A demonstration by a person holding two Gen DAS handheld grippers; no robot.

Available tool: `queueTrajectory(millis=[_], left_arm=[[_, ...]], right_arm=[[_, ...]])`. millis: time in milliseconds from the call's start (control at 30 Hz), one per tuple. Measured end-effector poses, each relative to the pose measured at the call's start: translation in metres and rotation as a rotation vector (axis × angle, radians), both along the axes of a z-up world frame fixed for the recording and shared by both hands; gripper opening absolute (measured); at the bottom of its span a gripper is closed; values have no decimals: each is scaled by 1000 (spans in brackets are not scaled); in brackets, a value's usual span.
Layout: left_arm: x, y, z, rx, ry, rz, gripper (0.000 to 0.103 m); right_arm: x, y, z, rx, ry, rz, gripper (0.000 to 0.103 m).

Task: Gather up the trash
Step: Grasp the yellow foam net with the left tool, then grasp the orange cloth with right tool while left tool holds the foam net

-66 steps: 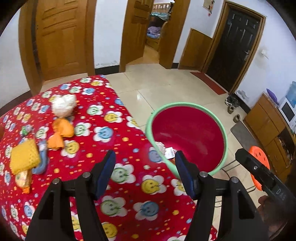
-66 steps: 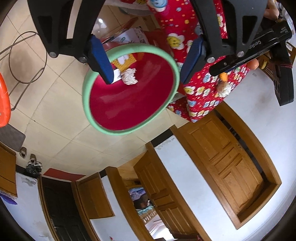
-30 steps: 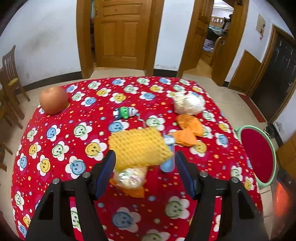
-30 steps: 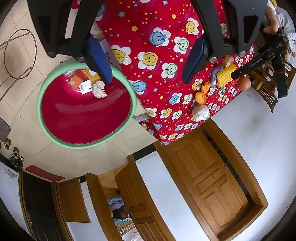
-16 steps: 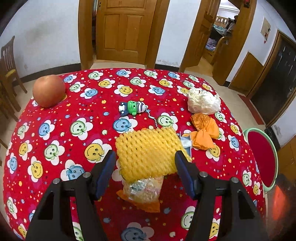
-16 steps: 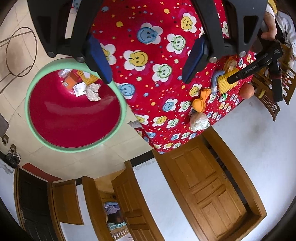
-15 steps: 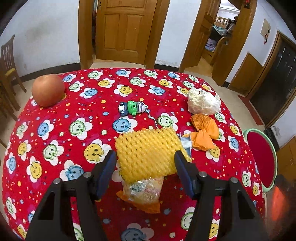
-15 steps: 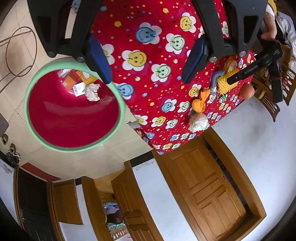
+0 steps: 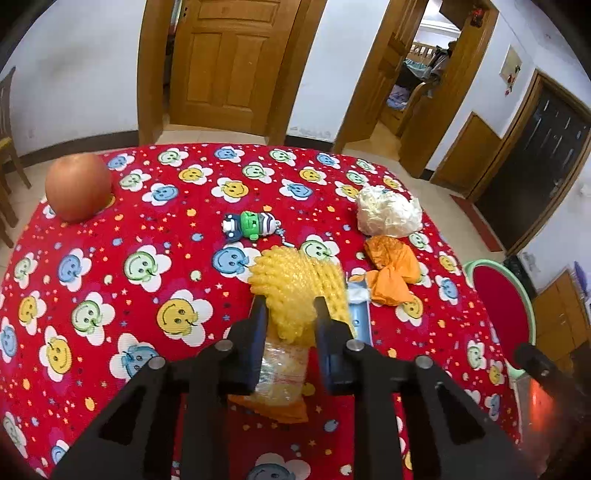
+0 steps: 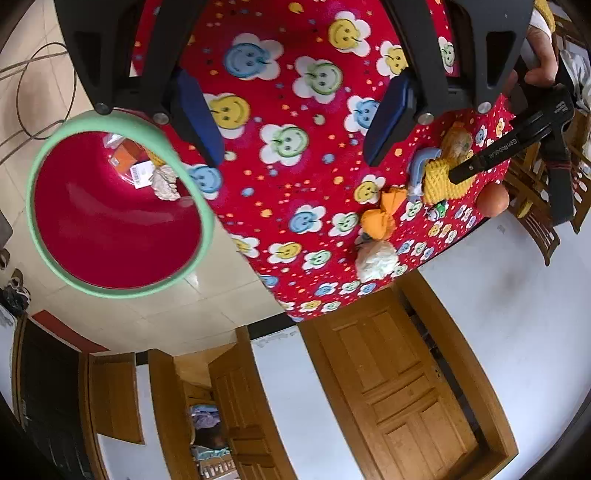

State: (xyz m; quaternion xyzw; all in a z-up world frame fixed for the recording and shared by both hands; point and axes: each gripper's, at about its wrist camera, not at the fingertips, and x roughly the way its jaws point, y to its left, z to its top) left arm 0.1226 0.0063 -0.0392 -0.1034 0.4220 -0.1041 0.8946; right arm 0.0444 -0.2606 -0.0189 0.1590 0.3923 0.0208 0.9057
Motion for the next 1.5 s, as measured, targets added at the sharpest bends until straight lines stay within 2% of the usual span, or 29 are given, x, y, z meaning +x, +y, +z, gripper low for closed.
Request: queueTrajectory(millis=[133,333,467,567,733,1033,1233,1400,1500], left_arm=[[-3,7,3,-39,-12,1,20],[-14,26,24,-105,-96,37,20],[-18,34,31,-75,-132,82,20],[-16,38,29,-58,-126,110,20],[-14,48,25,-50,-117,153,20],[-9,57,16,-51,-87,201,20],[-6,54,13,-43,-77,200,20],[-4,49,11,-34,-72,194,20],[-3,46,11,-30,-74,195,20]], right_arm=[[9,16,0,-12,-2,28,80],[24,37,-2,-17,1,69,80],[35,51,-4,-17,3,97,80],[46,60,-6,-10,10,114,79],[68,76,-15,-5,38,148,71],[105,84,-29,-28,40,77,69],[122,88,-39,-37,64,85,58],[120,93,-40,-47,50,122,36],[117,94,-39,-36,45,132,27]])
